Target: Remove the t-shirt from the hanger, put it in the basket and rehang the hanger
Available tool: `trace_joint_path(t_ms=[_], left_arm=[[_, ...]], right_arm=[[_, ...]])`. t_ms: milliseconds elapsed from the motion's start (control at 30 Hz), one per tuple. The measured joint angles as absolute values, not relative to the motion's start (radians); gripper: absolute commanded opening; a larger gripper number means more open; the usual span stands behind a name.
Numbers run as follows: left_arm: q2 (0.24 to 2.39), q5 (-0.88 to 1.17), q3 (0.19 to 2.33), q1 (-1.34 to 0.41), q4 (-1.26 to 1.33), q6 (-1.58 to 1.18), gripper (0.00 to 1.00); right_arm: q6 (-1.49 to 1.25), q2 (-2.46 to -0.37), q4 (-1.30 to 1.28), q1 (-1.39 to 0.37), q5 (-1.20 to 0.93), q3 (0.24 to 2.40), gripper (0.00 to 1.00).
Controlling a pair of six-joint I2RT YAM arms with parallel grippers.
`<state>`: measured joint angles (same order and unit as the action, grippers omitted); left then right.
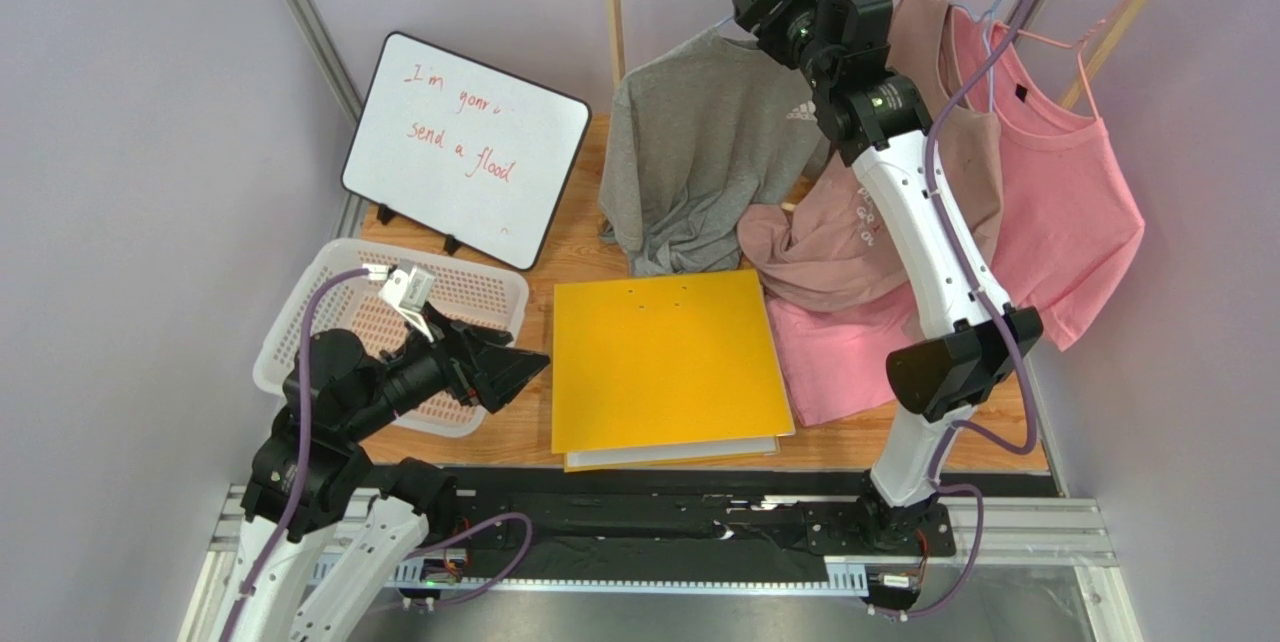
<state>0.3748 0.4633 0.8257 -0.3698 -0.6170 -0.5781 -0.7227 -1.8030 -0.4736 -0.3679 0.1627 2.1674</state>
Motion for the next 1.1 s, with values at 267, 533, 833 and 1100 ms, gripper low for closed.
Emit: trace_joint_path(t_ms=[267,533,833,1100], left_arm=[[0.377,0.463,0.844,-0.37,-0.62,-0.578,0.98],[0.366,0.463,0.862,-0.369,-0.638,-0.579,0.98],[0.349,0.454,0.877,-0.37,-0.691,-0.581,0.98],[0.34,0.439,0.904,-0.37,-0.717,-0.579,0.98]], right_arm=[[-0.787,-1.851,-0.338,-0.327,0.055,2.131,0.32],[-0.835,-1.863,-0.233,-0.324,-0.041,2.065,0.11],[-0.852,-1.861,-0.111,-0.302,-0.108,1.978,0.0],[-0.748,-1.869,-0.051,-0.3,-0.208,1.977,0.0]])
